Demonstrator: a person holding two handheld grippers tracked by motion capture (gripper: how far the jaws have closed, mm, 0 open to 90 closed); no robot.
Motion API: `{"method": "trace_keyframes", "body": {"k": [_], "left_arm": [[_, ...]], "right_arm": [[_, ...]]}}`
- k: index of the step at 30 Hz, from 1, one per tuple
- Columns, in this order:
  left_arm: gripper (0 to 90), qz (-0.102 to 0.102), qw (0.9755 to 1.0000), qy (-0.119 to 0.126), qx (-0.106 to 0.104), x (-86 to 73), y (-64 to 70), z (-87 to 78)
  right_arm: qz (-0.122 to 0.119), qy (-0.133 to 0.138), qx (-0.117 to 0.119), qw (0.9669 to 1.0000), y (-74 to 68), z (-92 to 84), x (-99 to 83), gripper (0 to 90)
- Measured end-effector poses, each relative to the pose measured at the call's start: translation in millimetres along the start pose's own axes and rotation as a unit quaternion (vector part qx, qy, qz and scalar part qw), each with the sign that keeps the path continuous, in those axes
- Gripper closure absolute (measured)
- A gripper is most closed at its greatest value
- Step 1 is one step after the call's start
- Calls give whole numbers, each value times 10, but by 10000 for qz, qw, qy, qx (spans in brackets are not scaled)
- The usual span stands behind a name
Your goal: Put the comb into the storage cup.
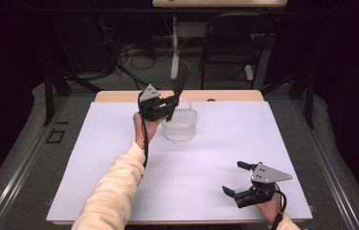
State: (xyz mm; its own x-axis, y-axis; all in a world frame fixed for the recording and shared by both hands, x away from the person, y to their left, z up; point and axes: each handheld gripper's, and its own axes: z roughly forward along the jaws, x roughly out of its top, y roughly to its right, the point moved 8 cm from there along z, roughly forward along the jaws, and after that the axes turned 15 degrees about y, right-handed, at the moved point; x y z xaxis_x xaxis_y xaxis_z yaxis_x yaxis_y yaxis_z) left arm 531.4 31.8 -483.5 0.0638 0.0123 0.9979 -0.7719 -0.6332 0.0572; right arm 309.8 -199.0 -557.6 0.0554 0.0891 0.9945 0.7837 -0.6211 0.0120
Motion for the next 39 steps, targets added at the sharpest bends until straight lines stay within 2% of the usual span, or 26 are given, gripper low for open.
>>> {"method": "trace_keyframes", "body": {"k": [7, 13, 36, 39], "left_arm": [[728, 47, 9999, -75, -103, -24, 17, 14], [727, 26, 9999, -47, -137, -29, 17, 17], [728, 4, 9995, -214, -212, -98, 29, 44], [728, -24, 9992, -258, -297, -109, 41, 48]], "right_arm": [[0, 6, -3, 10000, 1, 1, 0, 0], [-9, 22, -8, 10000, 2, 1, 3, 0], [-7, 11, -5, 10000, 2, -1, 1, 0], [-5, 11, -6, 10000, 2, -1, 1, 0]]}}
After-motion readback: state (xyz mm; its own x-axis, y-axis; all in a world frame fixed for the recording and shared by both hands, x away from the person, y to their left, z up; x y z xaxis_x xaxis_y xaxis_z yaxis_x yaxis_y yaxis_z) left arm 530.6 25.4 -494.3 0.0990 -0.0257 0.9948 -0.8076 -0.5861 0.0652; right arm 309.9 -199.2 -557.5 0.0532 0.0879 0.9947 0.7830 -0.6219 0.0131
